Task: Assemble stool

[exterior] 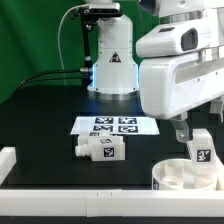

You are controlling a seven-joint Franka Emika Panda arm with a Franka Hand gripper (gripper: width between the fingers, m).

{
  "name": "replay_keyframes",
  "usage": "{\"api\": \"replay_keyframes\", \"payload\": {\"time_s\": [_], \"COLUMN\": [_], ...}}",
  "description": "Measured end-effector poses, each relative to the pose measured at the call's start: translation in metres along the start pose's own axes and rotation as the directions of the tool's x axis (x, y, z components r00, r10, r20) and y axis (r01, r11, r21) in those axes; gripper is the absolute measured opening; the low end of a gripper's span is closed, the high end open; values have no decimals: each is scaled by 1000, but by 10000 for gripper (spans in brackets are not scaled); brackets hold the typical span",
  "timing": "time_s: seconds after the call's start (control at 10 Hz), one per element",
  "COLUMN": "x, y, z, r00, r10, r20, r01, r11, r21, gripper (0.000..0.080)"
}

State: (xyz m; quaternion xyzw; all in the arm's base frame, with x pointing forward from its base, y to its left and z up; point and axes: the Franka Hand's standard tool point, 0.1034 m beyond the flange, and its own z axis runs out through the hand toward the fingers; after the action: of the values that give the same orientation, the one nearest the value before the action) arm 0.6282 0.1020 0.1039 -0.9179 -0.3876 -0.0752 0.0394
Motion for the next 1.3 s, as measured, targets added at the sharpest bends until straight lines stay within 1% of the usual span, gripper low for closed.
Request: {"api": "replay_keyframes", "payload": {"time_s": [0.1, 0.2, 0.3, 0.4, 0.5, 0.6, 0.7, 0.8, 0.9, 1.0, 1.2, 1.3], "x": [-1, -2, 0, 0, -1, 0, -1, -1, -2, -2, -2, -1], "y": [0, -2, -6, -8, -9, -8, -7, -7, -7, -7, -7, -5], "z": [1, 5, 8, 14, 21, 25, 24, 25, 26, 26, 26, 26], "r00": [996, 972, 928, 868, 823, 794, 789, 801, 801, 803, 904, 965], "r10": [-86, -235, -369, -490, -560, -598, -604, -589, -589, -586, -417, -253], "r20": [3, 26, 54, 79, 98, 108, 107, 108, 108, 109, 98, 74], "r01": [86, 235, 371, 493, 563, 600, 607, 592, 592, 589, 420, 256], "r11": [996, 972, 928, 870, 826, 800, 795, 806, 806, 808, 908, 966], "r21": [0, -14, -21, -18, -3, 9, 9, 8, 9, 9, -12, -29], "gripper": [649, 649, 649, 649, 649, 649, 640, 443, 443, 334, 334, 334]}}
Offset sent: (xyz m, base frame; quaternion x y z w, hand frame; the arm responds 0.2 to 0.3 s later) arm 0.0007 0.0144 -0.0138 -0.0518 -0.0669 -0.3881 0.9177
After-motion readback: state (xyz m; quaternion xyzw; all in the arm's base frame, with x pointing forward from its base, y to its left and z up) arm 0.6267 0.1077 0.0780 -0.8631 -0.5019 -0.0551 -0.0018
